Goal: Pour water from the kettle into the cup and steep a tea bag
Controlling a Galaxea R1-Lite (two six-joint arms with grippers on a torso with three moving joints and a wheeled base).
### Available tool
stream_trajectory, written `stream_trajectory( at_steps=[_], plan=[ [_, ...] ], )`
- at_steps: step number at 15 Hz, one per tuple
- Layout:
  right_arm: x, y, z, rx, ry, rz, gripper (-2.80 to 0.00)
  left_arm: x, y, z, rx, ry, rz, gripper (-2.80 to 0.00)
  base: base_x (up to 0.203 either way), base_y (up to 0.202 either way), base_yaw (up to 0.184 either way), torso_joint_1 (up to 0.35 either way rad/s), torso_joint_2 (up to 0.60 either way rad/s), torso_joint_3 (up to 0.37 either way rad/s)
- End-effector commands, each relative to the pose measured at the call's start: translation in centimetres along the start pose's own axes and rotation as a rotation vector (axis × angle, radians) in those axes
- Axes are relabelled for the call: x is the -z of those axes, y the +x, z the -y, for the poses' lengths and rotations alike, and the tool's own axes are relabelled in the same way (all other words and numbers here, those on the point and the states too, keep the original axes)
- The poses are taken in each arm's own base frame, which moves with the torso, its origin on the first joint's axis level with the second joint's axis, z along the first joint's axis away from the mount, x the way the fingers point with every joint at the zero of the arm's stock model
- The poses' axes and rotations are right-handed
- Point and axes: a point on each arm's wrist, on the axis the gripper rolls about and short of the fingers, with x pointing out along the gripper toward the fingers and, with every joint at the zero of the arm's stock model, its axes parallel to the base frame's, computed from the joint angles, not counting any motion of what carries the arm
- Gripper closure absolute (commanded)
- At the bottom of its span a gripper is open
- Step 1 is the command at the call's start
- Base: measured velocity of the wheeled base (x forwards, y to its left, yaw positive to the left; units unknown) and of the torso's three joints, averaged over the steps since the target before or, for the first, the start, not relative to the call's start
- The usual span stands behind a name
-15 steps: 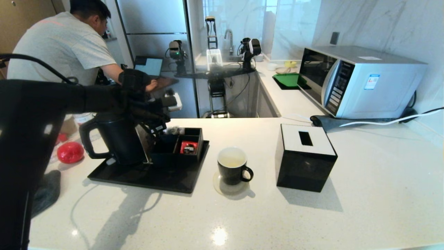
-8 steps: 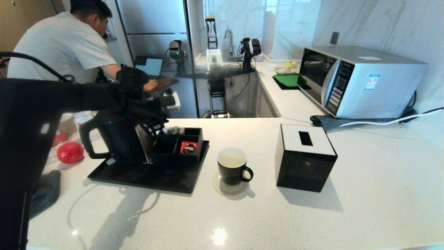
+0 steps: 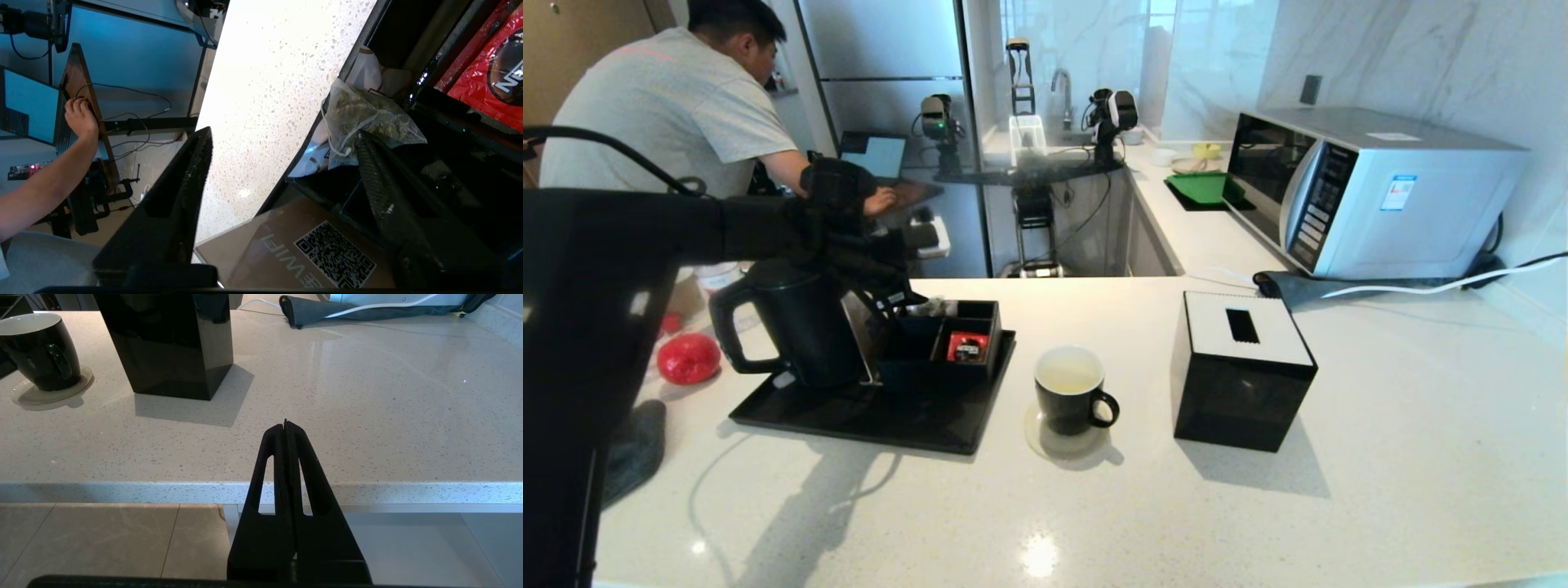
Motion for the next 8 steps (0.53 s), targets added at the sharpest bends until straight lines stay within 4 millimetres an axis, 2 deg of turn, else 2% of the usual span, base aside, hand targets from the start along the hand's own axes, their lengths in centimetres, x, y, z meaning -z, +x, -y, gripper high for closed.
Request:
stream_trajectory(
  at_steps=[1, 8],
  plan=[
    [0.00, 0.01, 0.00, -0.001, 0.000, -0.001, 0.00, -0.04, 0.99, 0.32, 0.011, 0.008, 0.002, -2.80, 0.000, 0.000, 0.000, 0.000, 0.00, 0.000],
    [0.00, 0.01, 0.00, -0.001, 0.000, -0.001, 0.00, -0.13, 0.98, 0.30, 0.007, 0.009, 0.001, -2.80, 0.000, 0.000, 0.000, 0.000, 0.00, 0.000]
  ],
)
